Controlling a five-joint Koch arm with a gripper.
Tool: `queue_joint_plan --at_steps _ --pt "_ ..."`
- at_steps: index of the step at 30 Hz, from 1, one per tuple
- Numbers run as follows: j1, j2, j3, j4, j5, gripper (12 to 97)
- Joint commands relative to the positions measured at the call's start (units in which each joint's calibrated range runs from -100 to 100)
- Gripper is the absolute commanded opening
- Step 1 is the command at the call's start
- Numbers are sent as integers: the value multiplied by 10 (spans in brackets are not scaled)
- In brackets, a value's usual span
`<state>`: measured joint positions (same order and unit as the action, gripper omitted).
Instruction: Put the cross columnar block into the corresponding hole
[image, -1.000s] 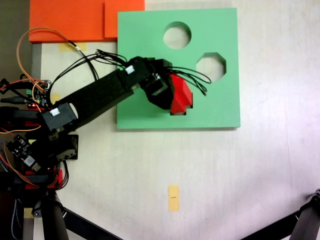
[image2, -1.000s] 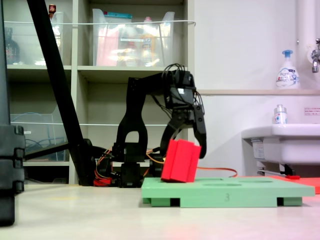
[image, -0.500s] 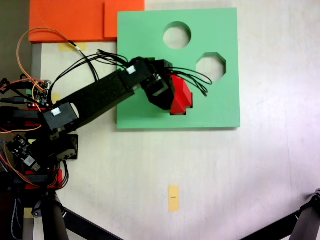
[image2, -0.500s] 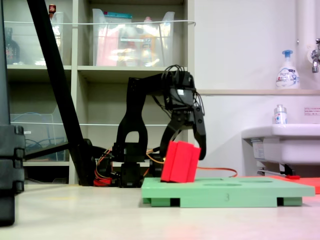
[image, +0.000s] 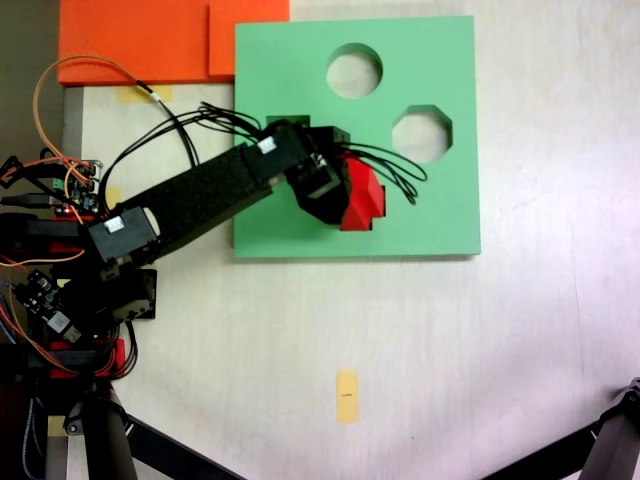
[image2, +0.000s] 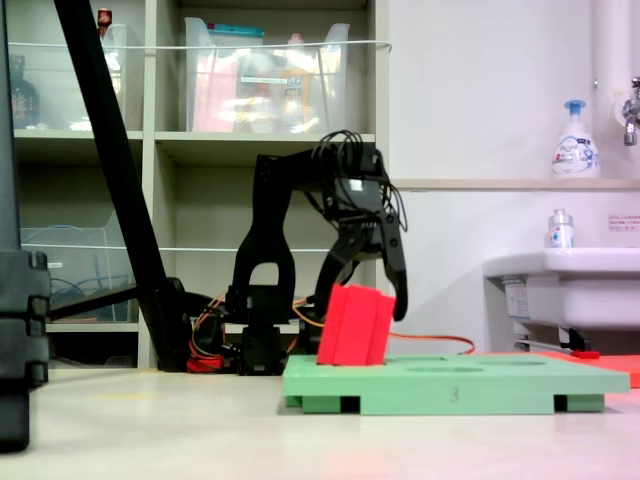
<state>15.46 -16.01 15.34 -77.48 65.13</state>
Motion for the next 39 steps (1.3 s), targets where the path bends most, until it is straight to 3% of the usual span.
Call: queue_joint_plan --at_steps 1,15,30,31,34,36,39 --pt "-4 2 15 40 3 403" --pt "-10 32 7 50 -19 426" --pt "-11 65 -44 96 -21 528" --pt "-11 64 -47 96 -21 554" --pt "-11 58 -48 97 -21 760" --pt "-11 58 -48 97 -21 850" --pt "-10 54 -50 97 -21 872"
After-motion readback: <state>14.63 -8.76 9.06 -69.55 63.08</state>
